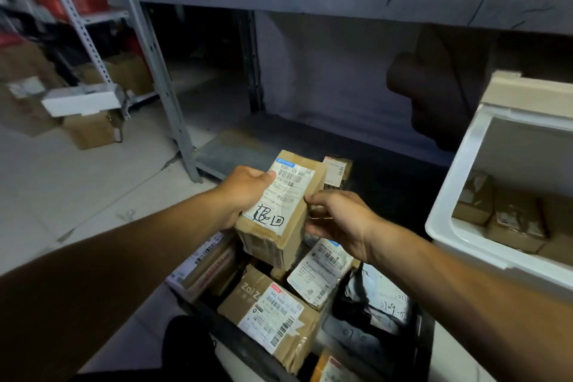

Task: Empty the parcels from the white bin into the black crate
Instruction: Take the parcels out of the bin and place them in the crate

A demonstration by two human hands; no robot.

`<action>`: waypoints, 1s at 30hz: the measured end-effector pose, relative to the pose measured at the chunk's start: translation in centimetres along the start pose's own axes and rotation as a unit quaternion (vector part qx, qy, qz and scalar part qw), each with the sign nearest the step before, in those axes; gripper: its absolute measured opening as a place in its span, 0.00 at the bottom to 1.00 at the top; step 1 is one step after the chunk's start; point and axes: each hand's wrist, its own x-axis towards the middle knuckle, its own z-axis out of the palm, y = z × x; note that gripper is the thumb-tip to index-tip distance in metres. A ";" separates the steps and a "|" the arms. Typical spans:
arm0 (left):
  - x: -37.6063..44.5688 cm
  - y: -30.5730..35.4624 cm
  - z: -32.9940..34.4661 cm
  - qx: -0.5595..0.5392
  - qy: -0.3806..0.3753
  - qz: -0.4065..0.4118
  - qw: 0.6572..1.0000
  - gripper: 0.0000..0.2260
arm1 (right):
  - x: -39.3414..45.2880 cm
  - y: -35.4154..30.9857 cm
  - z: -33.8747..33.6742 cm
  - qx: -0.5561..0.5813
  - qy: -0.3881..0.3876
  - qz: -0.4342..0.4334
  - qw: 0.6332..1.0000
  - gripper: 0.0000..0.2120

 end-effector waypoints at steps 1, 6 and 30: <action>0.6 0.0 -0.1 0.006 0.003 0.002 1.000 0.12 | 0.7 0.1 0.2 0.006 0.000 0.002 1.000 0.10; 3.6 -1.0 -0.5 0.030 0.003 -0.004 1.000 0.12 | 4.0 1.3 1.2 0.031 0.009 0.027 0.999 0.12; 9.2 -6.3 1.4 0.136 -0.021 -0.004 0.990 0.17 | 9.9 4.9 0.8 -0.020 0.027 0.074 0.997 0.11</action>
